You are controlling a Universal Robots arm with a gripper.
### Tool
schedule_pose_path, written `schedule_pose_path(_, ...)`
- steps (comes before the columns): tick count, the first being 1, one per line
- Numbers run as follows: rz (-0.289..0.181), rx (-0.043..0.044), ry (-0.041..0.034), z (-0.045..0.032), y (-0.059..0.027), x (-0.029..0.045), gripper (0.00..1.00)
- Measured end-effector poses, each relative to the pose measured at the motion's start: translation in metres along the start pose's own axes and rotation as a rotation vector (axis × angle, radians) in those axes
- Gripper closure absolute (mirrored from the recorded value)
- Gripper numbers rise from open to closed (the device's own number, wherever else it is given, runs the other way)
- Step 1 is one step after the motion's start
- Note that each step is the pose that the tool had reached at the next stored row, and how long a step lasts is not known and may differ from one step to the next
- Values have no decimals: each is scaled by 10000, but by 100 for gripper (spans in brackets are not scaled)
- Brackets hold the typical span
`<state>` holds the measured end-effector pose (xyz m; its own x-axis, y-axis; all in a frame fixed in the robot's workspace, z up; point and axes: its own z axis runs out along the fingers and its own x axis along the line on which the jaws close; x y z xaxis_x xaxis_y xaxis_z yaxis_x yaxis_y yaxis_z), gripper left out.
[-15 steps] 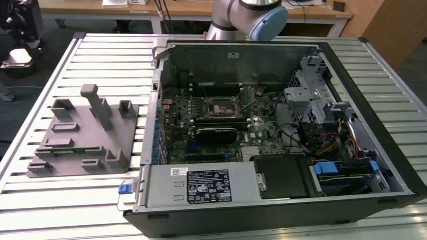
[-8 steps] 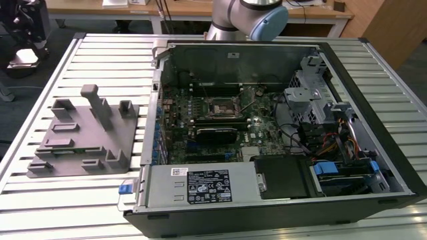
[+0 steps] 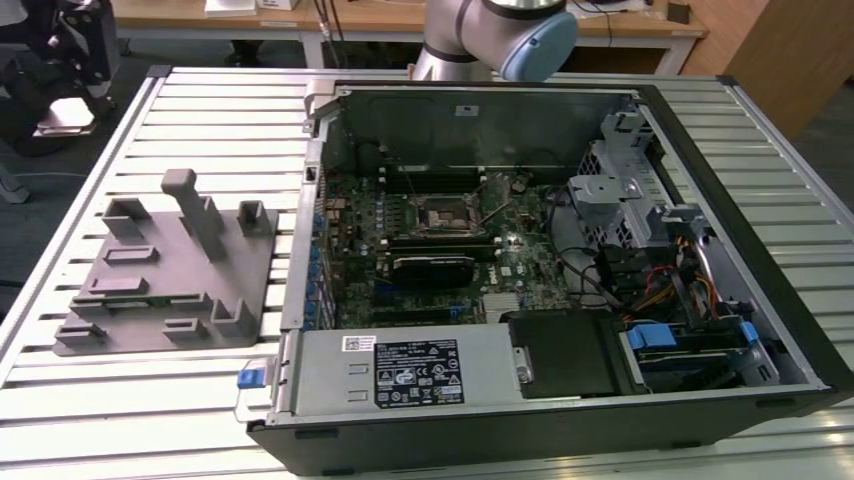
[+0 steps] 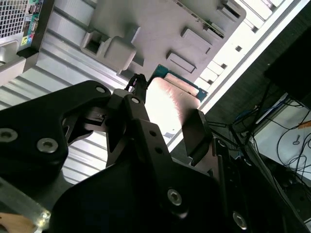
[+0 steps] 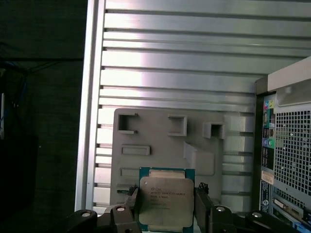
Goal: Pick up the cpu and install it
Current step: 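Pick up the cpu and move it towards the insertion slot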
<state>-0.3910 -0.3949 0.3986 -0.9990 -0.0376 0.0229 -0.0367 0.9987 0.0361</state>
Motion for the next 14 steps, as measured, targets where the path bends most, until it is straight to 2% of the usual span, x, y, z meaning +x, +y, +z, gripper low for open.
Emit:
schedule_pose_path(7, 0, 0, 0, -3, -5, -130, 46)
schedule_pose_path(9, 0, 0, 1, -6, -9, -244, 46)
schedule_pose_path(14, 0, 0, 0, -8, -13, -346, 46)
